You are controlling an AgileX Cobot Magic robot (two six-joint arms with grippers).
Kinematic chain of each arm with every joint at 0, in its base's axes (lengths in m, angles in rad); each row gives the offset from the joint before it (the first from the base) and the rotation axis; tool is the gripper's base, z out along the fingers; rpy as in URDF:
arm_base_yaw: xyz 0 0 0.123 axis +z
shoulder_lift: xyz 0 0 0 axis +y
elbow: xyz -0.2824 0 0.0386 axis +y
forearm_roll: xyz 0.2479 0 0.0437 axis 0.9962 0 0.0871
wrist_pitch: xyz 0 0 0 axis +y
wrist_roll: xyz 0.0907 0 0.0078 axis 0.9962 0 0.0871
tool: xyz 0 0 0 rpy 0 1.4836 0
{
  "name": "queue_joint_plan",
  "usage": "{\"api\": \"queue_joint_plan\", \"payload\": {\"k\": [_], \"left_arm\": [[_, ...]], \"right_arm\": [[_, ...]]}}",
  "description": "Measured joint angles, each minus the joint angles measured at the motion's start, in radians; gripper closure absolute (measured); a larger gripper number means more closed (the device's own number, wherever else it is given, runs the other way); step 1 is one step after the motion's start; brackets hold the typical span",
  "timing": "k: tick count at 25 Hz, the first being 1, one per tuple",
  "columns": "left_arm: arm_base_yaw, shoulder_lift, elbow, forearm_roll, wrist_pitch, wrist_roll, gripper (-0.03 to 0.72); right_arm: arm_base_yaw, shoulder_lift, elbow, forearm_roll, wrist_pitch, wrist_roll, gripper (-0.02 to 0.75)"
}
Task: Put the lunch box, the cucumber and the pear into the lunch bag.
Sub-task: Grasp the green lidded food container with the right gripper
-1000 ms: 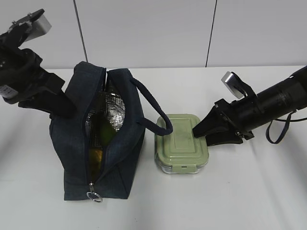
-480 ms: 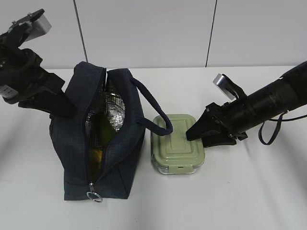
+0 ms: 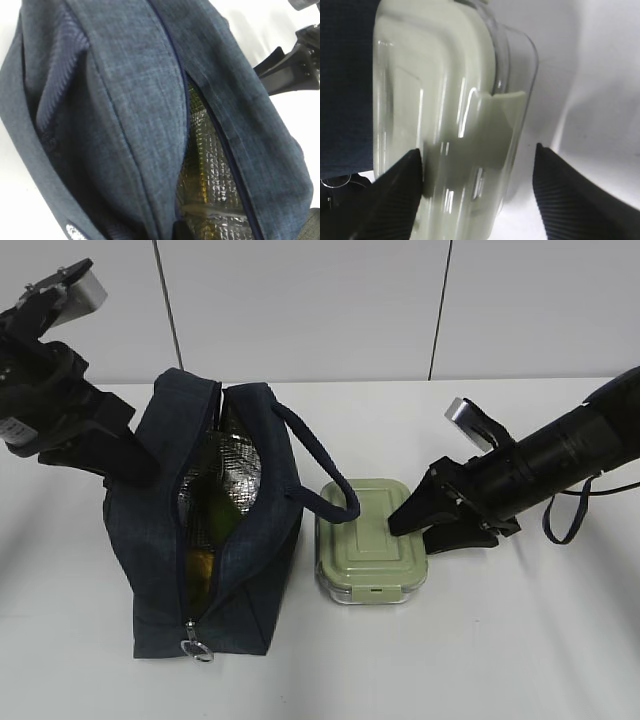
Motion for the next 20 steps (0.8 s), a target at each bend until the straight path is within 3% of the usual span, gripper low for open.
{"api": "queue_joint_plan", "payload": {"k": [10, 14, 15, 16, 20], "left_arm": [[0.000, 0.000, 0.000, 0.000, 0.000, 0.000, 0.676], [0.000, 0.000, 0.000, 0.001, 0.000, 0.000, 0.676], [0.000, 0.000, 0.000, 0.001, 0.000, 0.000, 0.676], [0.000, 0.000, 0.000, 0.001, 0.000, 0.000, 0.676], [0.000, 0.000, 0.000, 0.001, 0.000, 0.000, 0.676]], "right_arm": [[0.043, 0.000, 0.000, 0.002, -0.021, -0.008, 0.211], [0.048, 0.000, -0.002, 0.024, -0.019, -0.007, 0.343], [0.048, 0.000, -0.002, 0.024, -0.019, -0.007, 0.343], [0.050, 0.000, -0.002, 0.033, -0.017, -0.005, 0.407], [0.050, 0.000, -0.002, 0.035, -0.013, -0.003, 0.423]]}}
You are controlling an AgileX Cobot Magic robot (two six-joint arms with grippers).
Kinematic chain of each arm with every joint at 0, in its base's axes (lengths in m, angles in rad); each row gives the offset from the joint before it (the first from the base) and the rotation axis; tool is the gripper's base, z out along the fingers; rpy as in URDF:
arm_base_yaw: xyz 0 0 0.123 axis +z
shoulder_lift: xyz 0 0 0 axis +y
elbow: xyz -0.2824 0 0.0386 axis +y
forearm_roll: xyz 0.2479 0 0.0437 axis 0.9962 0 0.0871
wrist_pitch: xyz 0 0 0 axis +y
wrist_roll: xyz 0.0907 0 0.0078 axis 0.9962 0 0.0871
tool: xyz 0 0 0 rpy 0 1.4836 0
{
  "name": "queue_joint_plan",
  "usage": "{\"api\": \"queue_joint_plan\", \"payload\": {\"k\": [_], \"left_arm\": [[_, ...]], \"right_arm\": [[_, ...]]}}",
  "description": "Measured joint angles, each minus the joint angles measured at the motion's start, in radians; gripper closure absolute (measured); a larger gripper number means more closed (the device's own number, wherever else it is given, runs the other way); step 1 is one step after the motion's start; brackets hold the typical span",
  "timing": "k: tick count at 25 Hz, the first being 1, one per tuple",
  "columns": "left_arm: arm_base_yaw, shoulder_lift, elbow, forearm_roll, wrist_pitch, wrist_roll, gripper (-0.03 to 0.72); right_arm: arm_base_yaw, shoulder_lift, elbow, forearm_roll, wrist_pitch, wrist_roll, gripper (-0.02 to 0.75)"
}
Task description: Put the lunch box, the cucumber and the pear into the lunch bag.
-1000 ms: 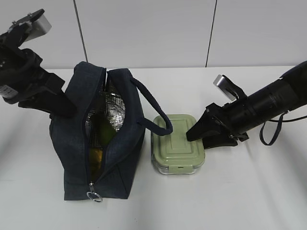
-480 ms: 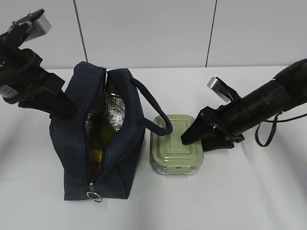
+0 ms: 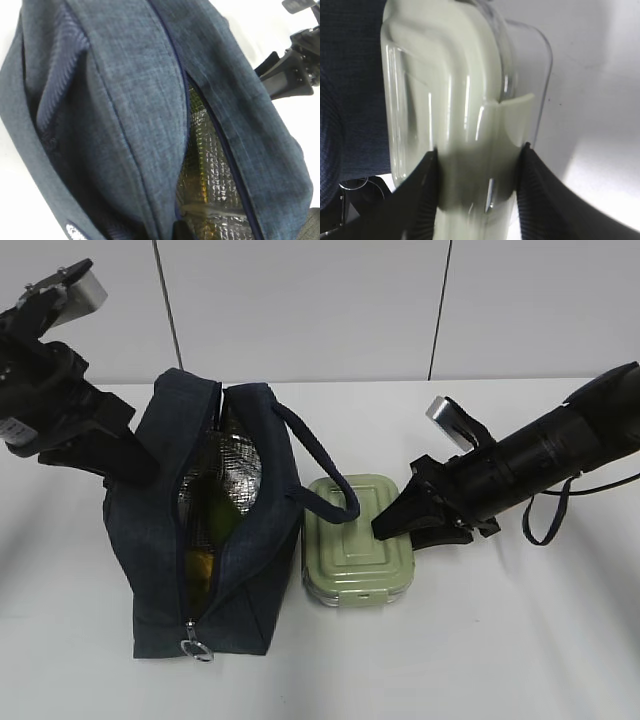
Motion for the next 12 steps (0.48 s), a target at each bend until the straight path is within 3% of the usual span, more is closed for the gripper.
{"api": "queue_joint_plan", "payload": {"k": [5, 12], "left_arm": [[0.000, 0.000, 0.000, 0.000, 0.000, 0.000, 0.676], [0.000, 0.000, 0.000, 0.001, 0.000, 0.000, 0.676]], "right_arm": [[-0.028, -0.018, 0.000, -0.020, 0.012, 0.008, 0.431], [-0.154, -0.158, 0.003, -0.083, 0.018, 0.010, 0.433]]}}
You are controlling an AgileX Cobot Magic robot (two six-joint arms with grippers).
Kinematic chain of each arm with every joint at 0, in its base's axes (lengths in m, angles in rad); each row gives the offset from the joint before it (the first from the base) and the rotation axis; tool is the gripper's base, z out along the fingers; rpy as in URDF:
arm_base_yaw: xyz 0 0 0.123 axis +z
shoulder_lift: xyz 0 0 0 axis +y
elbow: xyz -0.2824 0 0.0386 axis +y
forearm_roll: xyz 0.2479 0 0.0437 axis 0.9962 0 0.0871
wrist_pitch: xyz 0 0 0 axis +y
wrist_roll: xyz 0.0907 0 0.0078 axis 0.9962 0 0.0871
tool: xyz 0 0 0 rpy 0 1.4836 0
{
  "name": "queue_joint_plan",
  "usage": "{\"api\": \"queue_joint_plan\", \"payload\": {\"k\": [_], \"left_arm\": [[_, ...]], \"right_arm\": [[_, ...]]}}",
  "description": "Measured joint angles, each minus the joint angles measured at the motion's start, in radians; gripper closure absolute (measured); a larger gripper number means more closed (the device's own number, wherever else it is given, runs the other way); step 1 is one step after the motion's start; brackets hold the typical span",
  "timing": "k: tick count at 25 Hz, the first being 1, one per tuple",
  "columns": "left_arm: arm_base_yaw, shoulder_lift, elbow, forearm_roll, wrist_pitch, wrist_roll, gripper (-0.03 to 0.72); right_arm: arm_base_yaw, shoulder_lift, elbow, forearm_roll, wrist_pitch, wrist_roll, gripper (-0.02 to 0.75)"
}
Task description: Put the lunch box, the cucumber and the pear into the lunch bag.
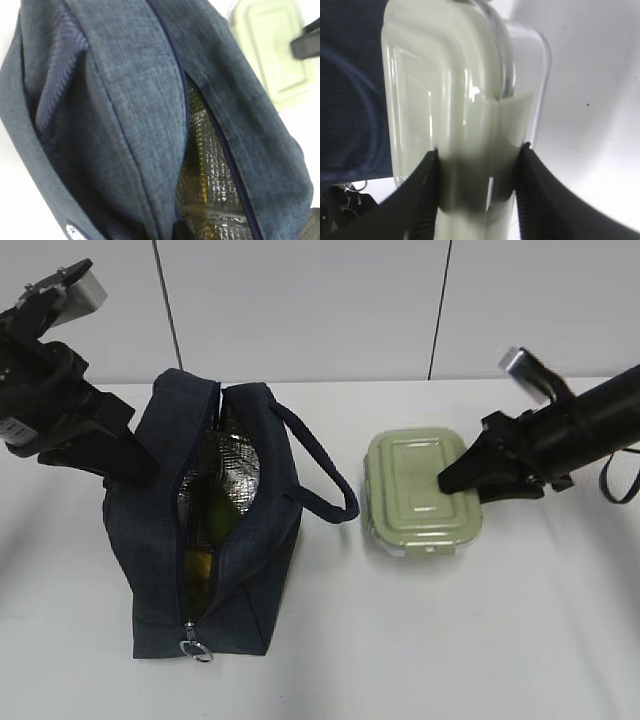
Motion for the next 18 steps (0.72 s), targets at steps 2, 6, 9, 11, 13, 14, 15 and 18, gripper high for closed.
{"api": "queue_joint_plan", "payload": {"k": [2, 6, 9, 11, 13, 14, 15, 18], "left_arm": [[0.000, 0.000, 0.000, 0.000, 0.000, 0.000, 0.676], [0.000, 0.000, 0.000, 0.001, 0.000, 0.000, 0.676], [0.000, 0.000, 0.000, 0.001, 0.001, 0.000, 0.676], [0.000, 0.000, 0.000, 0.002, 0.001, 0.000, 0.676], [0.000, 0.000, 0.000, 0.003, 0.001, 0.000, 0.676], [0.000, 0.000, 0.000, 0.003, 0.001, 0.000, 0.676], [0.000, 0.000, 0.000, 0.003, 0.001, 0.000, 0.676], [0.000, 0.000, 0.000, 0.003, 0.001, 0.000, 0.676]], "right_arm": [[-0.005, -0.055, -0.009, 0.007, 0.024, 0.000, 0.433], [0.019, -0.129, -0.074, 0.088, 0.117, 0.002, 0.433], [0.055, -0.173, -0.160, 0.142, 0.133, 0.031, 0.433], [0.098, -0.190, -0.220, 0.150, 0.137, 0.061, 0.433], [0.154, -0.194, -0.260, 0.155, 0.137, 0.086, 0.434], [0.192, -0.194, -0.275, 0.154, 0.133, 0.099, 0.435], [0.227, -0.194, -0.280, 0.144, 0.121, 0.115, 0.435], [0.342, -0.192, -0.284, 0.034, 0.047, 0.181, 0.435]]}}
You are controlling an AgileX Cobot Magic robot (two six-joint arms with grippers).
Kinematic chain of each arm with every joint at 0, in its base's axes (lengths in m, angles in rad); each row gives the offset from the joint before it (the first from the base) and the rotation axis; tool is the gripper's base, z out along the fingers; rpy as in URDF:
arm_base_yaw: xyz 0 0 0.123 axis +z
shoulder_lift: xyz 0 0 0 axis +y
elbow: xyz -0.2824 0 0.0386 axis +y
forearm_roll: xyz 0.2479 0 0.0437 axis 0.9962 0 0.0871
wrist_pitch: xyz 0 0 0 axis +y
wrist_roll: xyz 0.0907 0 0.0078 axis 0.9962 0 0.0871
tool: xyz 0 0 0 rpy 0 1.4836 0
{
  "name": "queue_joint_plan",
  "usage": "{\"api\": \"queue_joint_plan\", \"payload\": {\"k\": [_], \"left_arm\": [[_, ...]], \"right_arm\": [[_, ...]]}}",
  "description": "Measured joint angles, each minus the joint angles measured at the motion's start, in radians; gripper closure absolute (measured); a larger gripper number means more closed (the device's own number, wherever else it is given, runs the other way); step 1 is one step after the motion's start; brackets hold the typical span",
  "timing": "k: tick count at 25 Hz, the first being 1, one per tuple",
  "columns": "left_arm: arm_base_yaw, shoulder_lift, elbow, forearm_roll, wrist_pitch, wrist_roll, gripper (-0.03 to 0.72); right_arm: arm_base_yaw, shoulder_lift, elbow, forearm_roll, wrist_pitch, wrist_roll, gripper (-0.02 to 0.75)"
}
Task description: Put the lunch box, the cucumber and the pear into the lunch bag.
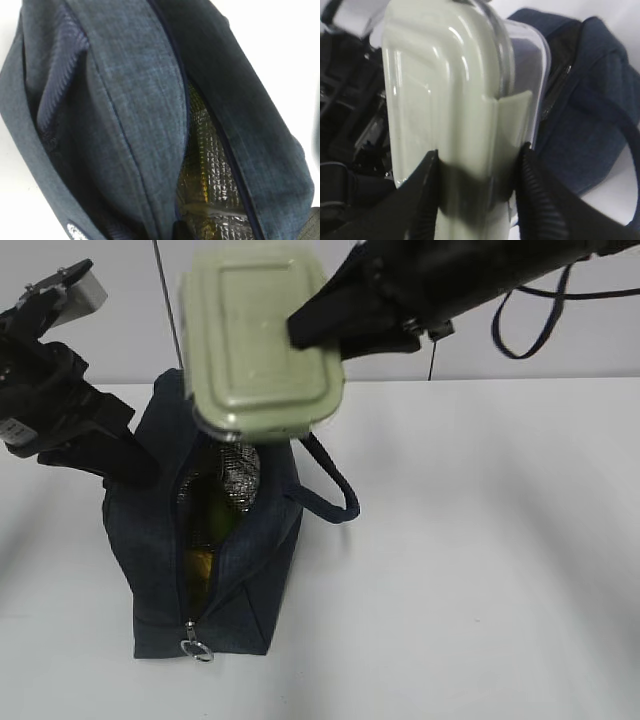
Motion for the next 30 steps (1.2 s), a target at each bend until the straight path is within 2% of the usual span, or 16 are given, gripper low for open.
{"api": "queue_joint_plan", "payload": {"k": [2, 5, 13, 22, 26, 30], "left_arm": [[0.000, 0.000, 0.000, 0.000, 0.000, 0.000, 0.676], [0.000, 0.000, 0.000, 0.000, 0.000, 0.000, 0.676], [0.000, 0.000, 0.000, -0.004, -0.001, 0.000, 0.676], [0.000, 0.000, 0.000, -0.003, 0.000, 0.000, 0.676], [0.000, 0.000, 0.000, 0.003, 0.000, 0.000, 0.676], [0.000, 0.000, 0.000, 0.004, 0.000, 0.000, 0.676]], "right_arm": [[0.062, 0.012, 0.000, -0.061, -0.021, 0.029, 0.435], [0.104, 0.032, 0.000, -0.116, -0.063, 0.076, 0.435], [0.123, 0.119, -0.002, -0.355, -0.098, 0.286, 0.435], [0.260, 0.166, -0.004, -0.378, -0.225, 0.333, 0.435], [0.279, 0.168, -0.004, -0.378, -0.251, 0.321, 0.433], [0.281, 0.168, -0.004, -0.380, -0.256, 0.301, 0.329]]}}
